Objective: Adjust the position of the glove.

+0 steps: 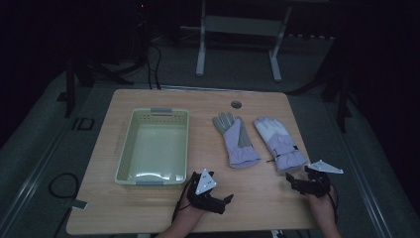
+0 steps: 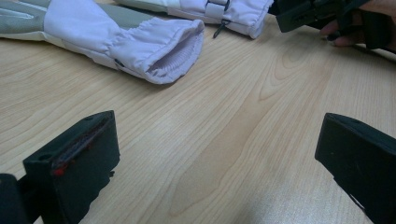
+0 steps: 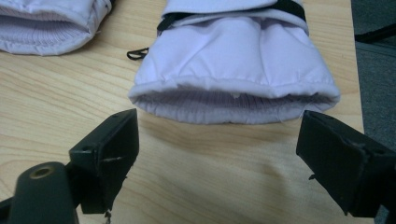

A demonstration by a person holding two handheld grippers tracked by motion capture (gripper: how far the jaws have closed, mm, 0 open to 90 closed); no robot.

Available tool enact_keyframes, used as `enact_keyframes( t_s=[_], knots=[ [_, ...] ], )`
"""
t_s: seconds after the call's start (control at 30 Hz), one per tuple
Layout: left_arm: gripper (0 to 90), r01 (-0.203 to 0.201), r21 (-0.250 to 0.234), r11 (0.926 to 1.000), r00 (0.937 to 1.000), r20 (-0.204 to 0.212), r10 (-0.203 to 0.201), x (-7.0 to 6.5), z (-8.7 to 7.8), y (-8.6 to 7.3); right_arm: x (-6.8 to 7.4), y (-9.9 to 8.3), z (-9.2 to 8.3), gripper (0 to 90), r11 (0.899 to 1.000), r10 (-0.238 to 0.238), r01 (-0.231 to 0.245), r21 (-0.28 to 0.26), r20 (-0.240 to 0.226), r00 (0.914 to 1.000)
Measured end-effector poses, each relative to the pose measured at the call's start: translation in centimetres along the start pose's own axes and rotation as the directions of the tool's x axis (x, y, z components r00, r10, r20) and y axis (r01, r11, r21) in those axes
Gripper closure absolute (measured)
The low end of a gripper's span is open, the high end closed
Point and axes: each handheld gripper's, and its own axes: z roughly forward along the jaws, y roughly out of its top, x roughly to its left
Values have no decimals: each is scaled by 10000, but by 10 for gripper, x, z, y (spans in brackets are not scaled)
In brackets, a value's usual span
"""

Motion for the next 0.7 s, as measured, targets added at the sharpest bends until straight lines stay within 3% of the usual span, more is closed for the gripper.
enact_keyframes(
  t_s=[0.13, 0.7],
  knots=[
    [1, 30, 7, 10000, 10000, 18, -30, 1, 0, 0, 0, 2, -2, 131, 9999, 158, -158, -69, -94, 9998],
    [1, 42, 47, 10000, 10000, 74, -43, 1, 0, 0, 14, 38, -15, 134, 9979, -195, 145, -625, -814, 9965]
  ],
)
